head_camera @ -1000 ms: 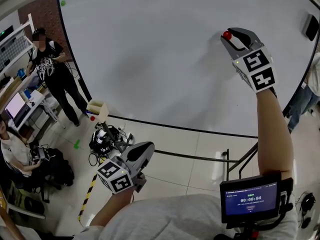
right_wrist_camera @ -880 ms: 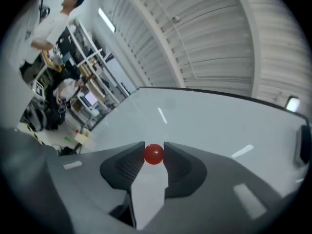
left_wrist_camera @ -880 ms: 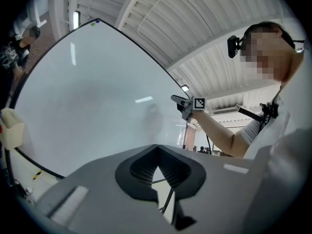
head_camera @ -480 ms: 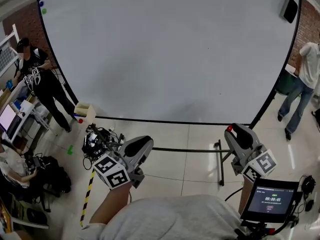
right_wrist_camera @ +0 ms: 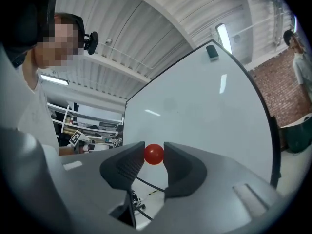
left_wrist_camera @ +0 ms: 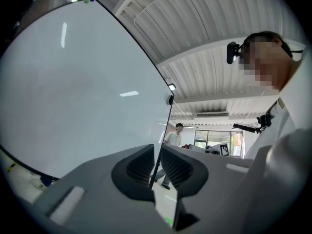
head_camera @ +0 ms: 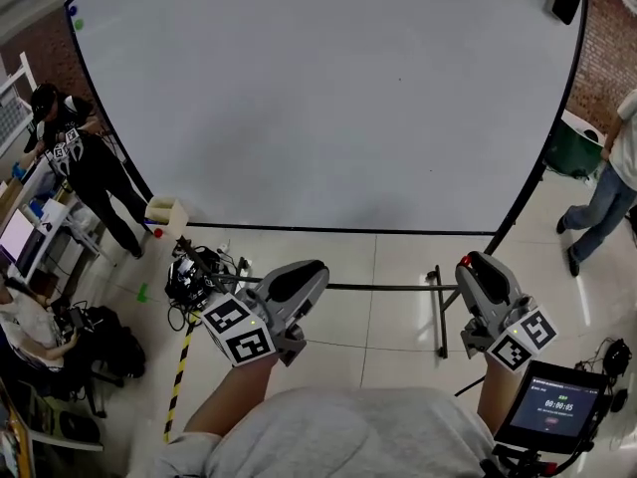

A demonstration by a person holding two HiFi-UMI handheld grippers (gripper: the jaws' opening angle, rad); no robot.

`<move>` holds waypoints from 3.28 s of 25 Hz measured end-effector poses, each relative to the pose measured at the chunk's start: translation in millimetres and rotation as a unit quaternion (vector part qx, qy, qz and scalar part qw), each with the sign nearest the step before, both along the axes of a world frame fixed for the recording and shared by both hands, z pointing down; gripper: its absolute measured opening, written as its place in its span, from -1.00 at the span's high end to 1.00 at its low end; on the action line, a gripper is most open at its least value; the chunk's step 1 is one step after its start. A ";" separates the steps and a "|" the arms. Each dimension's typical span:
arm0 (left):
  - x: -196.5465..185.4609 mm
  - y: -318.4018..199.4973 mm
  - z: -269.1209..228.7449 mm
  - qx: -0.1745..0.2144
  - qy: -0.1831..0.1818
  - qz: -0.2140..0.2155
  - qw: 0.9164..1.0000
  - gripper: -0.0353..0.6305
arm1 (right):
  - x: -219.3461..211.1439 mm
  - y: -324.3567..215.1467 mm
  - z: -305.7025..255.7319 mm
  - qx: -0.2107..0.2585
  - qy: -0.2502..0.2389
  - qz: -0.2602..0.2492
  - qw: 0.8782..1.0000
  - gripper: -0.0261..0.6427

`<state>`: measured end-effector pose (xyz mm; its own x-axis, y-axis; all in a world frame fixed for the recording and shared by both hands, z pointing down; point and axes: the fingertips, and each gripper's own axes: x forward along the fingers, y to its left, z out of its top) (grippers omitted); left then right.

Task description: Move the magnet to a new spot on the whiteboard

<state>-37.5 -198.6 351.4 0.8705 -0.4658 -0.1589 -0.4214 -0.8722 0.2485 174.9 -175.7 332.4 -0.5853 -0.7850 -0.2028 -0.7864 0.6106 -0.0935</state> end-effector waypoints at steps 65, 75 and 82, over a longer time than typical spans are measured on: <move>-20.3 -43.4 64.3 -0.002 -0.157 -0.060 0.986 0.89 | -32.1 -297.7 -124.6 0.176 0.531 0.248 0.791 0.57; -14.0 -32.8 41.5 0.008 -0.132 -0.054 0.990 0.89 | -17.8 -182.3 -116.9 0.096 0.232 0.077 0.965 0.13; -14.1 -15.2 29.0 0.019 -0.114 -0.035 0.993 0.89 | 23.0 -7.0 -24.8 -0.019 -0.089 0.006 0.996 0.42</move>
